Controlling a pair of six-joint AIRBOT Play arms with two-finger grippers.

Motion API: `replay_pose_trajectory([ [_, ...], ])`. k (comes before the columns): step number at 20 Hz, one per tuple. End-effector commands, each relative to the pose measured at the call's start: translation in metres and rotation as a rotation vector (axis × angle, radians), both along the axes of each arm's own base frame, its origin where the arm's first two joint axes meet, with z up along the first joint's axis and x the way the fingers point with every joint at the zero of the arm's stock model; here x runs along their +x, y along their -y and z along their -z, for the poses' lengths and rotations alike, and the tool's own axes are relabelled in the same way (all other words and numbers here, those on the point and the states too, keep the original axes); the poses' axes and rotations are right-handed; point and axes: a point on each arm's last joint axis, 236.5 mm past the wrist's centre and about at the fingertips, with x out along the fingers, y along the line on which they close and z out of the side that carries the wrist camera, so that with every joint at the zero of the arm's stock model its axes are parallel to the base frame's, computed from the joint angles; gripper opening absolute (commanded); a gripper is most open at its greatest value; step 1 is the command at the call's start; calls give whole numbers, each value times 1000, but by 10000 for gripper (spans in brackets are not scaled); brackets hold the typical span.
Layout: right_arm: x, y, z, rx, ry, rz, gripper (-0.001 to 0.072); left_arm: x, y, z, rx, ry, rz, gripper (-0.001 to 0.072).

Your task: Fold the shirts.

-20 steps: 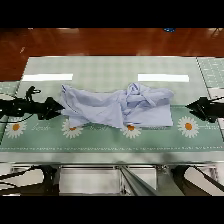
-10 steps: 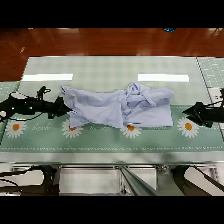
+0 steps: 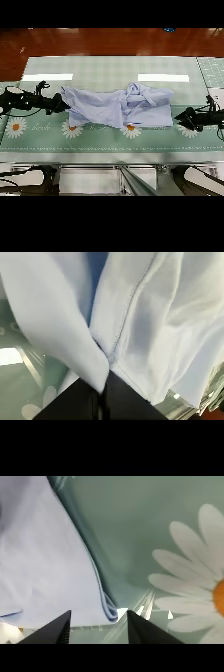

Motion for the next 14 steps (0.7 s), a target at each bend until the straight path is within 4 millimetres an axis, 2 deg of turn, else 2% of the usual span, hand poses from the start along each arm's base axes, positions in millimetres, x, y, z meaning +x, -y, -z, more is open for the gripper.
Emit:
replay_pose_trajectory([
  [1,1,-22,9,37,-28,-52,409,-1,0,-5,-1,3,24,20],
  [7,26,-73,20,94,-2,-85,390,-1,1,-5,-1,3,24,20],
  [8,28,-82,22,102,-2,-96,352,-1,1,-5,-1,3,24,20],
  [9,30,-90,23,105,2,-106,272,-1,1,-5,-2,2,26,20],
  [10,34,-96,22,105,28,-124,90,-2,1,-6,-5,-1,28,20],
  [11,40,-101,16,117,64,-145,24,-3,2,-7,-8,-2,32,20],
  [14,63,-106,-23,155,146,-201,23,3,-5,-25,-16,42,52,21],
])
